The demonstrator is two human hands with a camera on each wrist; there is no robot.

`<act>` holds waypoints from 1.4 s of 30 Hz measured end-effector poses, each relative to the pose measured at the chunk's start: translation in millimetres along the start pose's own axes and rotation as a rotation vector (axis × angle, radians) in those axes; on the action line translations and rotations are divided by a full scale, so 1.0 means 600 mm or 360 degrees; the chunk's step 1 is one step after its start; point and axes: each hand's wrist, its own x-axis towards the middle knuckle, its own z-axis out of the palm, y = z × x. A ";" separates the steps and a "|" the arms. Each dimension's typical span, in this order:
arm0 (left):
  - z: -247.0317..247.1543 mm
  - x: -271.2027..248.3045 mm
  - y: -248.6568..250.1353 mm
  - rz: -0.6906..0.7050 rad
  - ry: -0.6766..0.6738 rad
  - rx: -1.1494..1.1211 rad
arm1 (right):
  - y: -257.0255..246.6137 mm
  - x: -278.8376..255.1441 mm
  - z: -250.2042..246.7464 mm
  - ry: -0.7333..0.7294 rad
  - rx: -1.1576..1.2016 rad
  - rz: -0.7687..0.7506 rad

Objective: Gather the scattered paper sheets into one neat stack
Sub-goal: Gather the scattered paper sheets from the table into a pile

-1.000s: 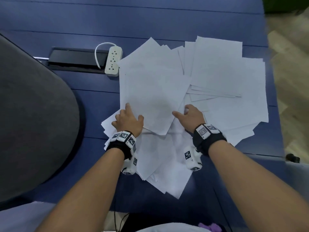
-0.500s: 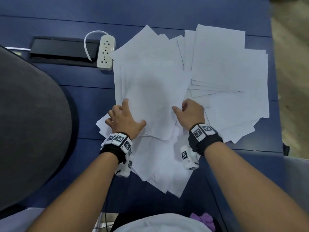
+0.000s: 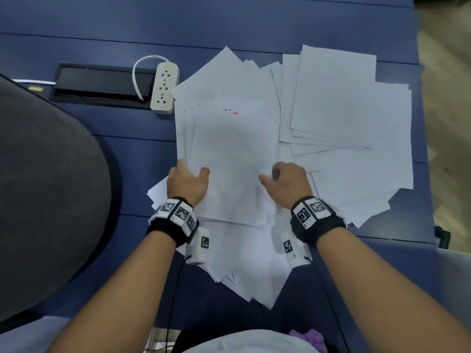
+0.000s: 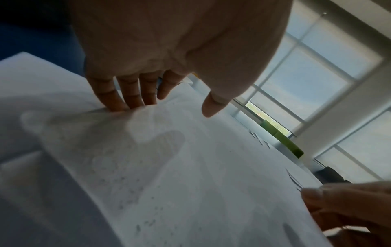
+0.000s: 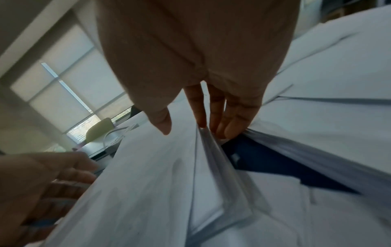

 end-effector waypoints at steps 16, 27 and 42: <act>0.031 -0.062 -0.011 -0.0027 -0.0065 0.0050 | 0.025 -0.063 0.004 0.0013 0.0559 0.0384; 0.027 -0.025 0.014 -0.0280 -0.0095 0.0068 | -0.015 -0.055 0.028 -0.0121 0.0013 0.0380; 0.015 -0.041 -0.022 0.0007 -0.0347 -0.0527 | 0.020 -0.062 0.013 -0.0108 0.0986 0.0403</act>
